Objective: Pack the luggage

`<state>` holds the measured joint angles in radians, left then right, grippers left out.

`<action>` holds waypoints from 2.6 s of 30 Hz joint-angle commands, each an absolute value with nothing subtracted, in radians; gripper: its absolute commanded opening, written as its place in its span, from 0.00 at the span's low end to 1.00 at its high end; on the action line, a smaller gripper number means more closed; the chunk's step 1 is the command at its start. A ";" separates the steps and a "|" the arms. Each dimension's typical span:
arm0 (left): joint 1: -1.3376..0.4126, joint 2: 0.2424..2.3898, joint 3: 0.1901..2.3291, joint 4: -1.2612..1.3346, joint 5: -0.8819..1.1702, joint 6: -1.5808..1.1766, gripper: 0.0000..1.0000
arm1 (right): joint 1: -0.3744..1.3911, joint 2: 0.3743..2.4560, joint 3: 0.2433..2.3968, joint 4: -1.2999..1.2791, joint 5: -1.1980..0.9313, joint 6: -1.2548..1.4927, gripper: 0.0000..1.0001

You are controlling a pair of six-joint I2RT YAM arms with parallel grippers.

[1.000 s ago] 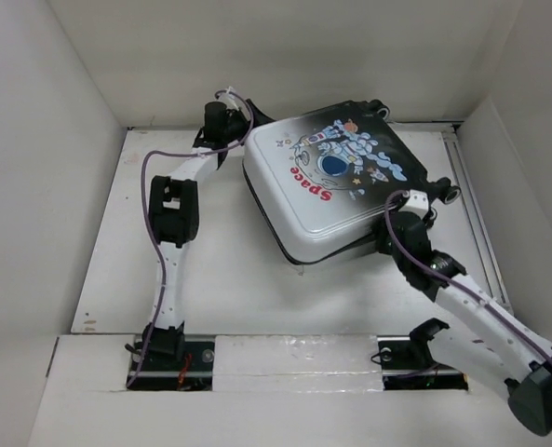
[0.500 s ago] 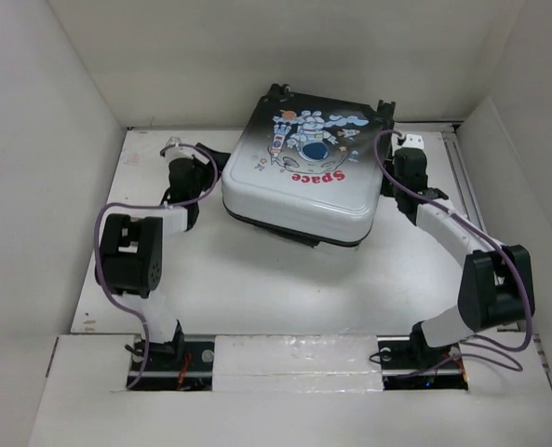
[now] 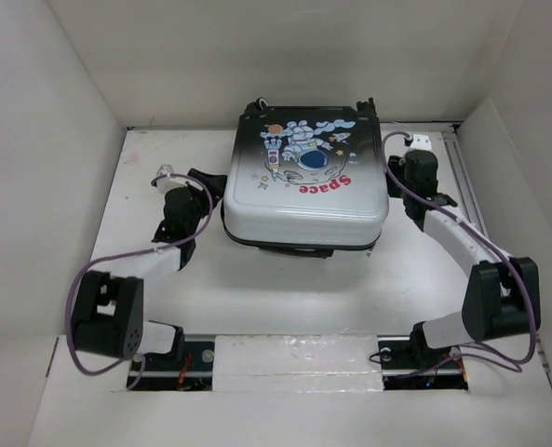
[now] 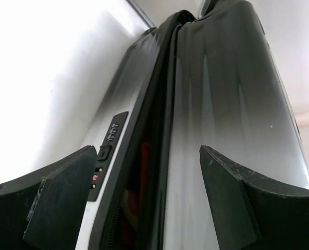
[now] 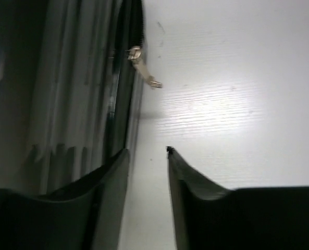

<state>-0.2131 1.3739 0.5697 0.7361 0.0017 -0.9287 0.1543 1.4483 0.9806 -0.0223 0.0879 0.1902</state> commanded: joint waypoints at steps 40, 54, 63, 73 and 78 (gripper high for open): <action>-0.308 0.917 0.526 0.380 -0.017 -0.834 0.88 | 0.028 0.791 0.268 0.279 -0.457 0.351 0.42; -0.308 0.997 0.525 0.385 -0.087 -0.844 0.88 | 0.274 0.787 0.322 0.292 -0.301 0.275 0.55; -0.333 0.702 0.459 0.362 -0.075 -0.847 0.83 | 0.416 0.655 0.244 0.219 -0.157 0.284 0.65; -0.383 0.515 0.380 0.376 0.147 -0.663 0.75 | 0.497 0.624 0.213 0.299 -0.155 0.250 0.51; -0.383 0.612 0.333 0.477 0.334 -0.663 0.73 | 0.515 0.672 0.224 0.339 -0.092 0.239 0.48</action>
